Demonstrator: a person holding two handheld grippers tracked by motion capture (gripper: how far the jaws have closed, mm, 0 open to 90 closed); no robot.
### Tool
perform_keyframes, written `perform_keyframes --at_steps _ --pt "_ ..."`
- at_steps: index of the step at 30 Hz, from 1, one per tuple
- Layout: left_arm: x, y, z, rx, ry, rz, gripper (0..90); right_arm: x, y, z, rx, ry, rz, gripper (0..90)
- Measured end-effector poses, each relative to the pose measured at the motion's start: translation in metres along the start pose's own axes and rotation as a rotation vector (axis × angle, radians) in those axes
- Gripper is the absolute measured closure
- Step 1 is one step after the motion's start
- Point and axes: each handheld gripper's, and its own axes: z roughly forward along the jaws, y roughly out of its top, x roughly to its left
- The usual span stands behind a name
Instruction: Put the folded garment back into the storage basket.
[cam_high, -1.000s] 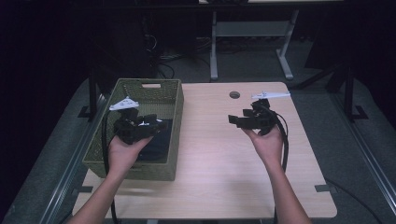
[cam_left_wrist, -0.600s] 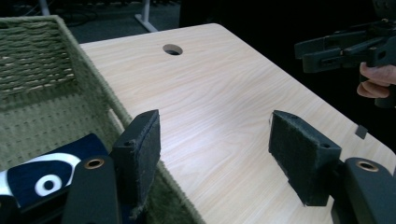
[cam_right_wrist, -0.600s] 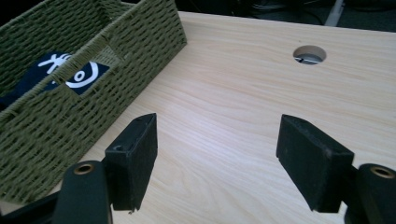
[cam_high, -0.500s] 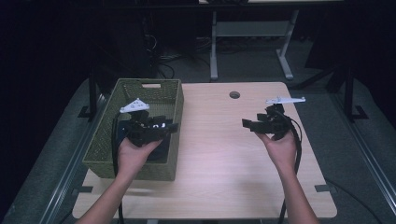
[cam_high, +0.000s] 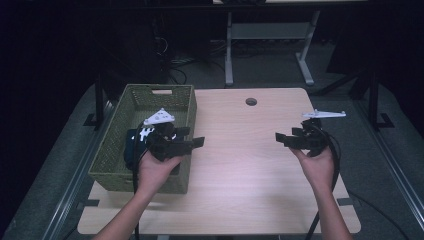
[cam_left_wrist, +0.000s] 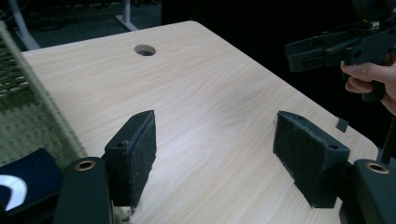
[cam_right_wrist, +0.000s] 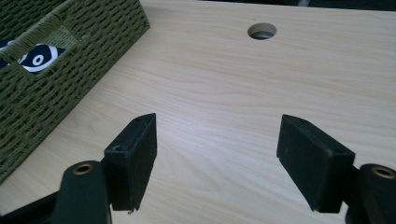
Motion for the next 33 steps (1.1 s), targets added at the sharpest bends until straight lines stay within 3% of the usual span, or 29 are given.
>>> perform_keyframes --at_steps 16,20,25,29,33 --pt "-0.052 -0.013 0.043 0.046 -0.096 0.072 29.2 -0.035 -0.043 -0.03 -0.004 -0.078 0.049 28.4" --pt "-0.062 -0.018 0.052 0.049 -0.138 0.076 28.1 -0.041 -0.054 -0.037 -0.011 -0.088 0.058 28.4" --pt "-0.07 -0.023 0.057 0.06 -0.146 0.093 27.5 -0.046 -0.066 -0.043 -0.013 -0.101 0.066 28.4" --pt "-0.077 -0.037 0.066 0.068 -0.167 0.081 26.8 -0.048 -0.075 -0.047 -0.025 -0.099 0.057 28.2" --pt "-0.089 -0.055 0.066 0.049 -0.183 0.101 26.8 -0.042 -0.086 -0.056 -0.072 -0.083 0.029 26.6"
